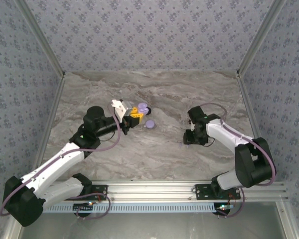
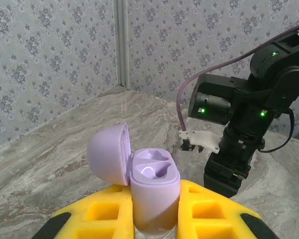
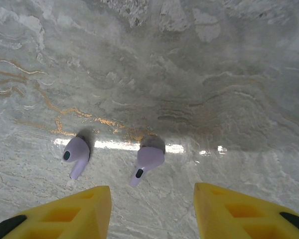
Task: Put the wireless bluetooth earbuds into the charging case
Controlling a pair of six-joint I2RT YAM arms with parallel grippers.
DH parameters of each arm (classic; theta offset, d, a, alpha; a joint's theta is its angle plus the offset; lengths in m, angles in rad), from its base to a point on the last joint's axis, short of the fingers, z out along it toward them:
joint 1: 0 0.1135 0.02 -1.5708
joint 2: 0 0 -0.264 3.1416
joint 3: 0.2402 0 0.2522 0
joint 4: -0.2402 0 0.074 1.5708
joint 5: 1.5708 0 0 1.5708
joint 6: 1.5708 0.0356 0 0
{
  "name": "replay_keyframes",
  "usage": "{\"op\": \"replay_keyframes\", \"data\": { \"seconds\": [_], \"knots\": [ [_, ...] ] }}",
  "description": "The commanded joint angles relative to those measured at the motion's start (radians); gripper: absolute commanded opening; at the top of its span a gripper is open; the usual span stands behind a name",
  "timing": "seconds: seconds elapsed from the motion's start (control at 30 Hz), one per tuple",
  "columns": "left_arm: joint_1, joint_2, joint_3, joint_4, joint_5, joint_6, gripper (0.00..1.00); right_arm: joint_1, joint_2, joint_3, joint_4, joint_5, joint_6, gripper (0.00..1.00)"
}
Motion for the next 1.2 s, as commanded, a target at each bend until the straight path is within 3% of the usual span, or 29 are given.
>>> {"op": "replay_keyframes", "data": {
  "seconds": [0.0, 0.9, 1.17],
  "knots": [
    [-0.006, -0.027, 0.0, 0.005, -0.01, 0.012, 0.0, -0.005, 0.02, -0.002, 0.023, -0.011, 0.02, 0.48],
    [-0.006, -0.033, 0.006, -0.013, -0.016, 0.015, 0.0, 0.008, 0.16, -0.004, 0.072, -0.024, 0.023, 0.29],
    [-0.006, -0.02, -0.011, 0.036, -0.007, -0.012, 0.0, 0.012, 0.0, 0.005, 0.085, 0.003, -0.01, 0.24]
  ]
}}
